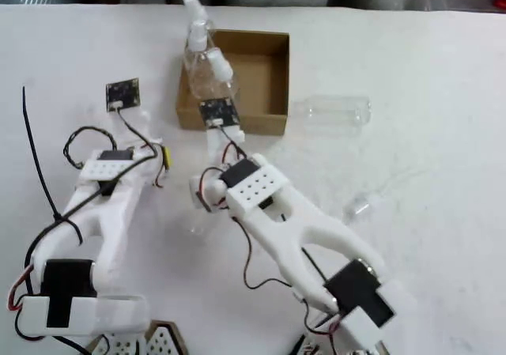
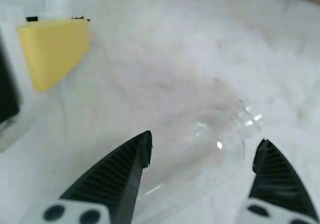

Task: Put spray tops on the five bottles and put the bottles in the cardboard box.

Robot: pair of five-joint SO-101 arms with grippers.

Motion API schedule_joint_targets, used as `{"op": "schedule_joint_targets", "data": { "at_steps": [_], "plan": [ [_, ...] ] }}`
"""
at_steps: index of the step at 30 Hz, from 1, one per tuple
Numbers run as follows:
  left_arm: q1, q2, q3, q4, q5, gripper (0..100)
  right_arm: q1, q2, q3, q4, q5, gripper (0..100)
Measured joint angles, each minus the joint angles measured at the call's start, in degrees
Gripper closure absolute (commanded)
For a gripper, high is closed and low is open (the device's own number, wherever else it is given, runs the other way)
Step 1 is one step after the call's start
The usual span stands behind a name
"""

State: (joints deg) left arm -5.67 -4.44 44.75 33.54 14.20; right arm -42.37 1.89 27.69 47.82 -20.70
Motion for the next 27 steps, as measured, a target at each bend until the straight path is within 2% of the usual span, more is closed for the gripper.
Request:
{"op": "schedule_joint_targets", "data": {
  "at_steps": [2,6,8,10,15,18,24,27],
  "plan": [
    [0.0,0.0,0.0,0.0,0.0,96,0.1,2.2,-0.3,0.4,0.0,72.1],
    [0.0,0.0,0.0,0.0,0.0,96,0.4,3.1,-0.5,0.5,0.1,89.5],
    [0.0,0.0,0.0,0.0,0.0,96,0.4,3.1,-0.5,0.7,0.1,94.7],
    [0.0,0.0,0.0,0.0,0.0,96,0.5,3.1,-0.5,1.1,1.1,94.5],
    [0.0,0.0,0.0,0.0,0.0,96,3.6,2.5,-0.6,5.7,9.1,93.8],
    [0.0,0.0,0.0,0.0,0.0,96,5.8,-0.1,-0.5,11.2,17.2,93.8],
    [0.0,0.0,0.0,0.0,0.0,96,11.2,-4.7,-0.5,19.9,39.6,93.7],
    [0.0,0.0,0.0,0.0,0.0,96,15.2,-4.8,-0.5,20.4,47.8,88.2]
  ]
}}
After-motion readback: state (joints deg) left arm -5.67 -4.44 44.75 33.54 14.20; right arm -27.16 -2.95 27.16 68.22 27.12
